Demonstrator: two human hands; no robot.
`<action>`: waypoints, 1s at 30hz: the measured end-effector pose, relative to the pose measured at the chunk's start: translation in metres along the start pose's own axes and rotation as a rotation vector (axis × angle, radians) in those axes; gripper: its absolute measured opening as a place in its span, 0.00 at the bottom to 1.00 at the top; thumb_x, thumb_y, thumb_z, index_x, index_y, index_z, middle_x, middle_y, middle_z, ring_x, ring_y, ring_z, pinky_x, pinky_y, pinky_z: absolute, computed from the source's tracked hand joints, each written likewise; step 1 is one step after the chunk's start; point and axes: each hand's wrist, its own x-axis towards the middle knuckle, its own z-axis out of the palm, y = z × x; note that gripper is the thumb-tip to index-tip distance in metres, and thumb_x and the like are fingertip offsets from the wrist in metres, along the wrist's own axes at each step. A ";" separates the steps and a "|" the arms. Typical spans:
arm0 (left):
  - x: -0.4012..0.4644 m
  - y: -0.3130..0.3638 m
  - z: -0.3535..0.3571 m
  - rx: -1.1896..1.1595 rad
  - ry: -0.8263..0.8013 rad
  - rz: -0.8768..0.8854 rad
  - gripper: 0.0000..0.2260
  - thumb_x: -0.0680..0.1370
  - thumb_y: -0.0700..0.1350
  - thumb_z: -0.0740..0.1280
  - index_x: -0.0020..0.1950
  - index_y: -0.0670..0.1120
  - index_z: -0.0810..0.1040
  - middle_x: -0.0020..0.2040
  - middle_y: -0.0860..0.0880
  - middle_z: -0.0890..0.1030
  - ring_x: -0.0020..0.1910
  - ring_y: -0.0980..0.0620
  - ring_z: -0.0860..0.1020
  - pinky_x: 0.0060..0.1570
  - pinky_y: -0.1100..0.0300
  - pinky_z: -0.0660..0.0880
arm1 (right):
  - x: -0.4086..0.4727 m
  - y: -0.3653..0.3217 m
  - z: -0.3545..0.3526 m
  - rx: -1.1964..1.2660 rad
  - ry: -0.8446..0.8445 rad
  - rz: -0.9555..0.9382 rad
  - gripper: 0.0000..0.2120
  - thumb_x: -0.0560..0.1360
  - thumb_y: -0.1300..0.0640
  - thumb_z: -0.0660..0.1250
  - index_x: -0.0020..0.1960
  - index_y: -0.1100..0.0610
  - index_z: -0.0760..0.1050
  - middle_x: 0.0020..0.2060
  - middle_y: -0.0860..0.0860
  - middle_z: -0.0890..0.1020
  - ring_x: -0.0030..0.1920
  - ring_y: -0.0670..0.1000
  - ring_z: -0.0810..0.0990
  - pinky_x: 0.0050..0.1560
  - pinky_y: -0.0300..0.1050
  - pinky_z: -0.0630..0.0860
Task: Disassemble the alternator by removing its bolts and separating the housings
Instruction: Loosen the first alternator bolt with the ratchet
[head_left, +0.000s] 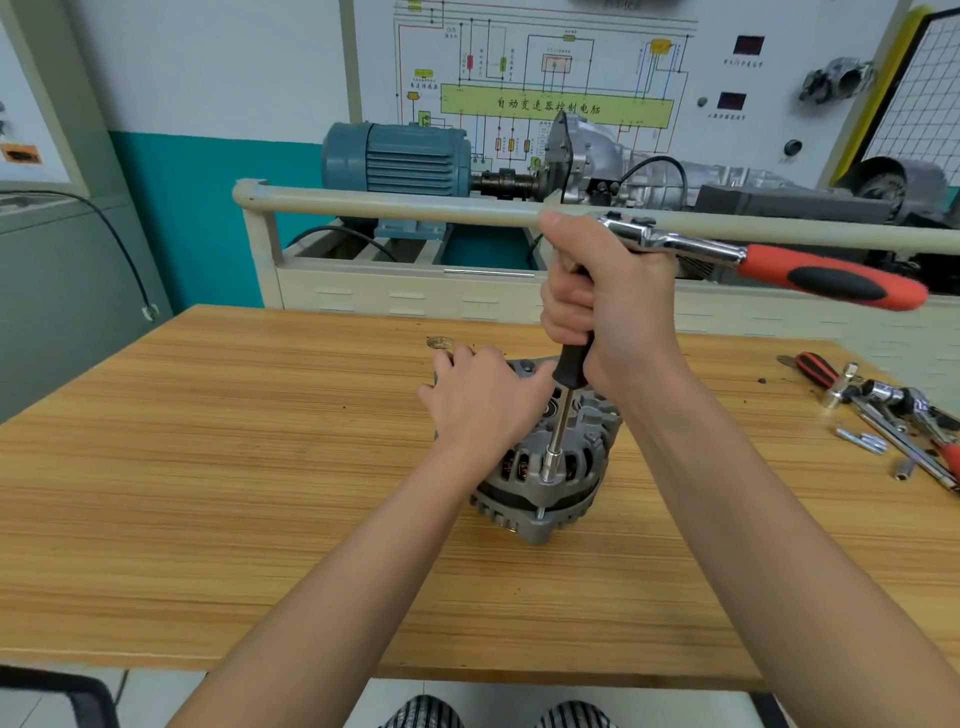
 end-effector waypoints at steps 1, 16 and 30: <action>-0.001 0.000 -0.001 -0.008 -0.007 0.000 0.32 0.72 0.67 0.53 0.60 0.45 0.77 0.64 0.45 0.74 0.67 0.43 0.63 0.60 0.42 0.65 | 0.002 0.001 0.000 0.001 -0.032 0.008 0.22 0.75 0.59 0.65 0.27 0.55 0.59 0.18 0.45 0.60 0.18 0.45 0.55 0.22 0.33 0.55; 0.000 -0.001 -0.003 -0.019 -0.010 0.026 0.25 0.73 0.63 0.56 0.49 0.45 0.79 0.59 0.45 0.76 0.66 0.42 0.64 0.60 0.41 0.65 | 0.010 -0.001 -0.010 0.261 -0.383 0.118 0.18 0.73 0.62 0.60 0.26 0.56 0.62 0.17 0.46 0.61 0.16 0.43 0.57 0.20 0.28 0.57; 0.008 -0.004 -0.007 -0.105 -0.045 0.169 0.13 0.74 0.60 0.60 0.39 0.51 0.71 0.48 0.49 0.75 0.59 0.46 0.68 0.53 0.45 0.70 | 0.027 0.010 -0.005 0.490 -0.759 0.293 0.18 0.74 0.63 0.65 0.26 0.55 0.70 0.19 0.47 0.57 0.17 0.43 0.56 0.19 0.27 0.56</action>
